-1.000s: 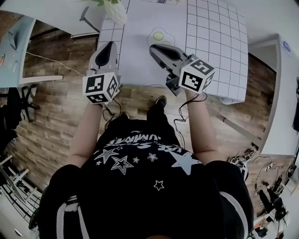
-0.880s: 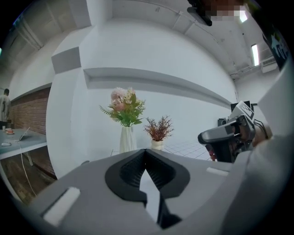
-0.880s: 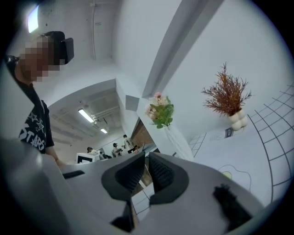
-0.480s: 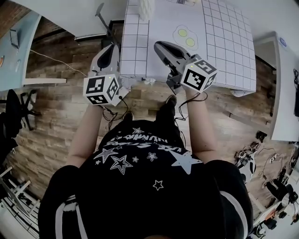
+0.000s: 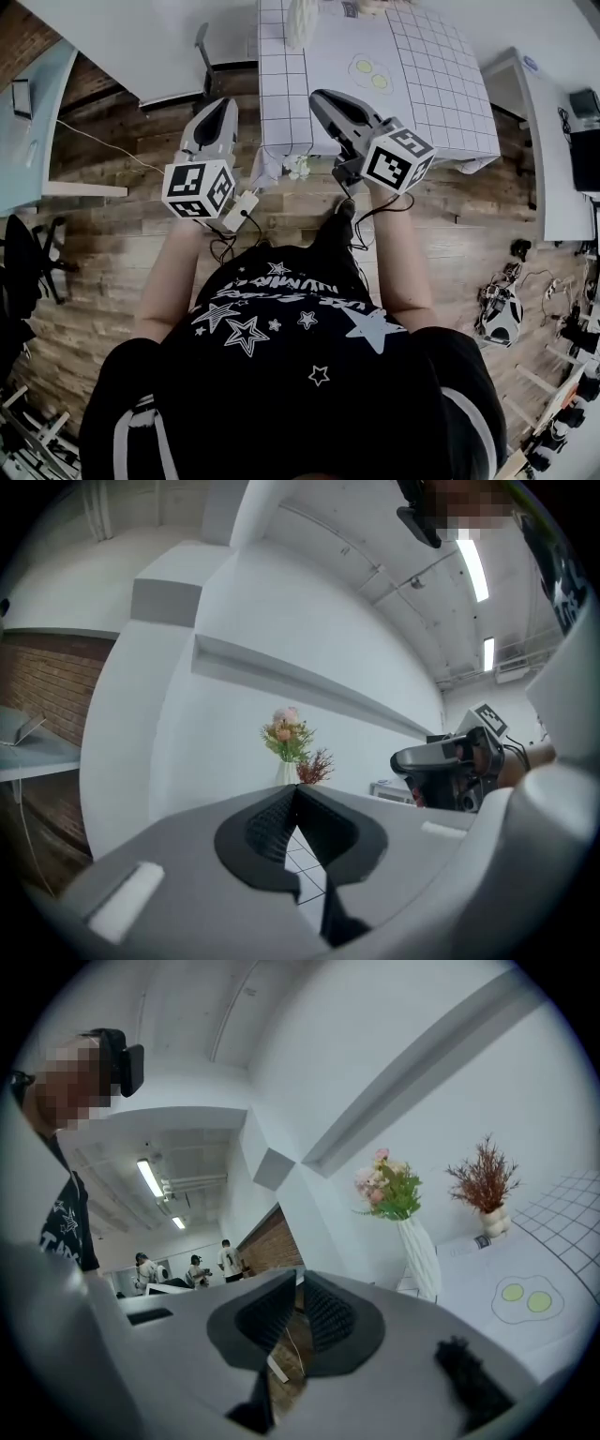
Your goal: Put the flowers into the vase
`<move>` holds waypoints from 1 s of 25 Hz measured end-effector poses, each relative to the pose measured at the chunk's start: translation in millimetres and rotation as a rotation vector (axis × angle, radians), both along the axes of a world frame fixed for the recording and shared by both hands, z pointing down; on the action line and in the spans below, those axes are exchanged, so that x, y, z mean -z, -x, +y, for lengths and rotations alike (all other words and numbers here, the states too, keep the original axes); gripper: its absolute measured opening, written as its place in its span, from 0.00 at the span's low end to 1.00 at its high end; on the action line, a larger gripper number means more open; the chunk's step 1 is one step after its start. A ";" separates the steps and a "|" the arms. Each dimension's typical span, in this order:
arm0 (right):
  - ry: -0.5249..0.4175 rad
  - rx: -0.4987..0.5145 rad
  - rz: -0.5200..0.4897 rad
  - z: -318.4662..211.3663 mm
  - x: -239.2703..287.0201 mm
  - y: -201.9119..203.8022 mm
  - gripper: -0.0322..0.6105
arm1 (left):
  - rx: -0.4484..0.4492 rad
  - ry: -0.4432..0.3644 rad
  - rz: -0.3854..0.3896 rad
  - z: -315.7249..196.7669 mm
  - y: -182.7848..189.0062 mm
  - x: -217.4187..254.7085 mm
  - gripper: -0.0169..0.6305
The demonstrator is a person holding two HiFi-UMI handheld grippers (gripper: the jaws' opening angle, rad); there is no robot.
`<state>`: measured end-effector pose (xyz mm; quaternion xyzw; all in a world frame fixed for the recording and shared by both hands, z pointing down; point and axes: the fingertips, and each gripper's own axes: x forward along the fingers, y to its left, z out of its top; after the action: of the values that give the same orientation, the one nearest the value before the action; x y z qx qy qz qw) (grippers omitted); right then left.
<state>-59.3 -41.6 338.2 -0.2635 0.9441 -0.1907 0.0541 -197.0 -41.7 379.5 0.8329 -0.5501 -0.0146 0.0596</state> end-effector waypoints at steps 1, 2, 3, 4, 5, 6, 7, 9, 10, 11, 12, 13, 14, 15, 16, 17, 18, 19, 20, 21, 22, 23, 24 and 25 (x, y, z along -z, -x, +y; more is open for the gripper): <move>-0.006 -0.016 0.004 5.7 2.4 1.5 0.10 | -0.023 -0.012 0.000 3.5 -0.4 3.0 0.04; -0.011 -0.033 0.008 11.3 4.3 2.9 0.10 | -0.044 -0.023 -0.002 7.0 -0.7 5.5 0.04; -0.014 -0.050 0.011 16.9 5.7 4.5 0.10 | -0.063 -0.032 -0.001 10.5 -0.7 7.6 0.04; -0.016 -0.067 0.014 22.1 6.9 5.8 0.10 | -0.081 -0.037 0.003 13.9 -0.7 9.3 0.04; -0.017 -0.084 0.018 27.0 7.7 6.9 0.10 | -0.098 -0.040 0.009 16.9 -0.7 10.8 0.04; -0.017 -0.101 0.024 31.3 8.3 7.8 0.10 | -0.114 -0.041 0.014 19.4 -0.9 11.9 0.04; -0.016 -0.117 0.031 35.5 8.6 8.7 0.10 | -0.128 -0.039 0.016 21.5 -1.0 12.5 0.04; -0.012 -0.143 0.045 44.6 8.5 11.2 0.10 | -0.159 -0.025 0.019 26.7 -1.9 11.4 0.04; -0.010 -0.154 0.052 49.8 8.5 12.5 0.10 | -0.184 -0.016 0.021 30.4 -3.9 9.7 0.04; -0.009 -0.164 0.059 55.0 8.6 13.4 0.10 | -0.215 -0.005 0.021 34.7 -6.9 7.3 0.04; -0.008 -0.175 0.067 59.7 8.8 13.8 0.09 | -0.245 0.004 0.018 38.9 -10.5 4.7 0.04; -0.008 -0.187 0.074 64.0 9.0 13.5 0.09 | -0.270 0.010 0.012 42.6 -13.7 2.6 0.04; -0.007 -0.198 0.081 67.8 9.2 12.6 0.09 | -0.287 0.013 0.009 45.6 -16.5 1.3 0.04; -0.005 -0.208 0.088 71.2 9.1 11.3 0.08 | -0.297 0.013 0.009 47.9 -19.0 1.0 0.04; -0.002 -0.215 0.098 74.1 8.6 9.7 0.08 | -0.303 0.014 0.013 49.7 -21.2 1.4 0.04; 0.002 -0.218 0.112 76.8 7.2 8.3 0.07 | -0.306 0.014 0.018 51.4 -23.4 2.2 0.04; 0.007 -0.218 0.127 79.5 4.9 7.2 0.07 | -0.308 0.013 0.020 53.6 -25.4 3.0 0.04; 0.012 -0.215 0.141 82.4 2.2 6.2 0.07 | -0.311 0.011 0.019 56.4 -27.4 3.8 0.04; 0.016 -0.212 0.152 85.4 -0.4 5.4 0.07 | -0.314 0.008 0.015 59.4 -29.3 4.4 0.04; 0.017 -0.209 0.161 88.4 -2.3 4.9 0.07 | -0.316 0.005 0.011 62.2 -30.8 5.0 0.04; 0.016 -0.206 0.167 91.6 -3.2 4.5 0.07 | -0.317 0.004 0.010 64.7 -32.2 5.5 0.04; 0.012 -0.202 0.173 95.1 -3.3 4.2 0.07 | -0.317 0.005 0.011 67.0 -33.6 6.1 0.04; 0.009 -0.199 0.177 99.4 -3.1 3.6 0.07 | -0.318 0.006 0.011 69.9 -35.5 6.7 0.04; 0.008 -0.196 0.182 104.5 -3.2 2.3 0.07 | -0.322 0.006 0.009 73.9 -38.4 7.7 0.04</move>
<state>-61.6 62.9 341.3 -0.3708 0.9140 -0.1639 -0.0144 -158.6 32.2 371.8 0.9101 -0.4090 -0.0069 0.0659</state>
